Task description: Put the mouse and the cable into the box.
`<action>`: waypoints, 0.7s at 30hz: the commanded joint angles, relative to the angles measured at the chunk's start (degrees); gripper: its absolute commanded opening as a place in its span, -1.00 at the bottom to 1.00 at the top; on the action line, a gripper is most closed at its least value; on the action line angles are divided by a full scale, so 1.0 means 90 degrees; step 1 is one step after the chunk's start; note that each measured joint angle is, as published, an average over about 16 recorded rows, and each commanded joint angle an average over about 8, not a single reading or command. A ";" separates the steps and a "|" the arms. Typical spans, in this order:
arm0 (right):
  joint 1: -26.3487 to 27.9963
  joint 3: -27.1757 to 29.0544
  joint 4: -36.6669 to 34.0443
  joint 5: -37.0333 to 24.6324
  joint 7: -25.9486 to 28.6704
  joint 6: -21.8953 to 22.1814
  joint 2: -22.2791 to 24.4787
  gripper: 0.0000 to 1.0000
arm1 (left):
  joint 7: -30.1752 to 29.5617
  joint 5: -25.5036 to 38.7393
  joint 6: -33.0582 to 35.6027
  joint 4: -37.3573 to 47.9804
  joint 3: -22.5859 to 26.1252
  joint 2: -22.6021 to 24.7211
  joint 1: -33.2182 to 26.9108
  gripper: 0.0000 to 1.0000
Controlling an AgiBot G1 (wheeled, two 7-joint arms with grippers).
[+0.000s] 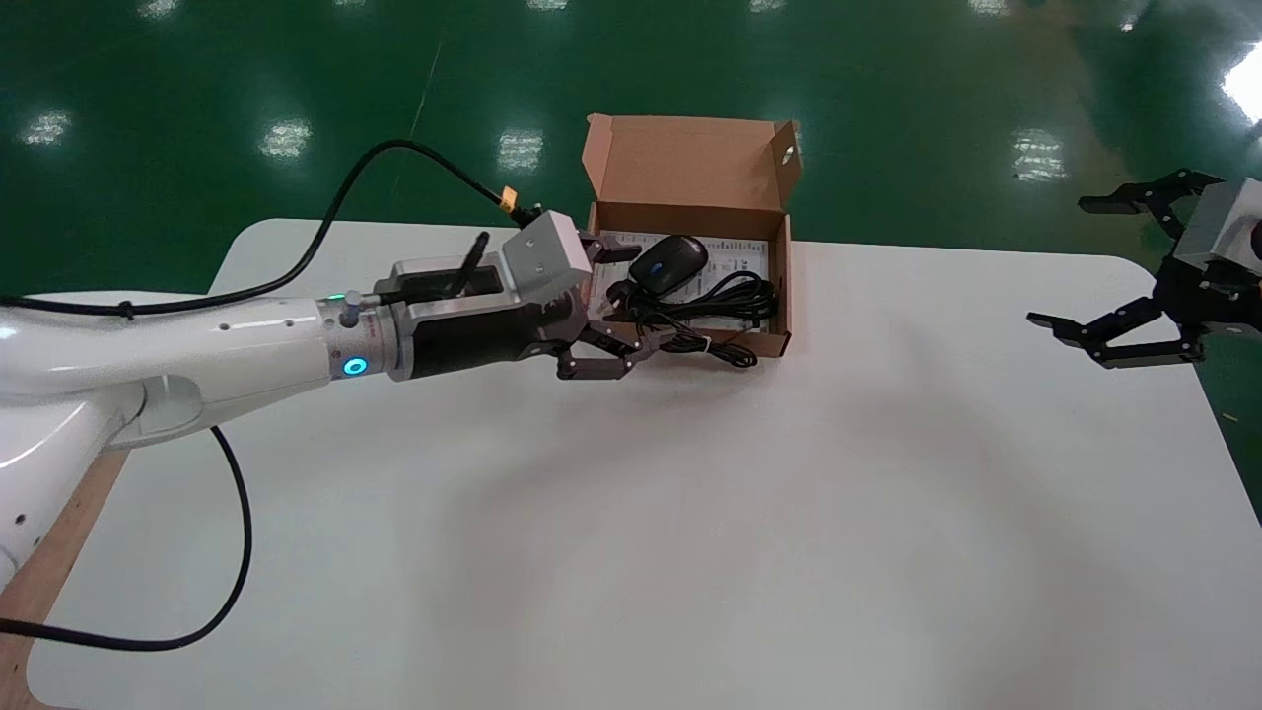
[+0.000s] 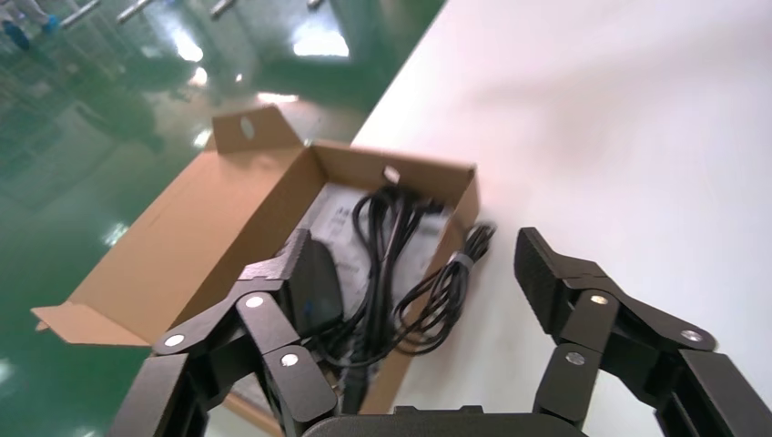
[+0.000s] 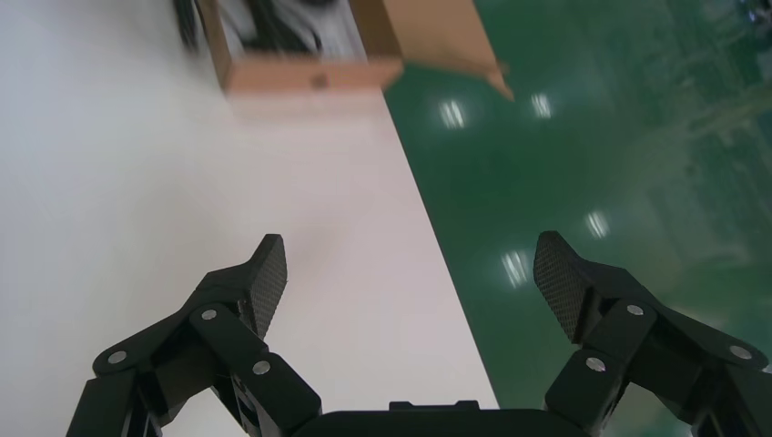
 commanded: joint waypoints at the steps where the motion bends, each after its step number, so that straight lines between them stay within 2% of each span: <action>1: -0.0191 0.0103 0.0271 0.0170 0.0232 -0.0063 0.0019 1.00 | -0.0158 -0.0086 0.0172 -0.0198 -0.0162 -0.0160 0.0123 1.00; 21: -0.2108 0.1140 0.2998 0.1883 0.2566 -0.0695 0.0207 1.00 | -0.1751 -0.0950 0.1902 -0.2185 -0.1794 -0.1765 0.1361 1.00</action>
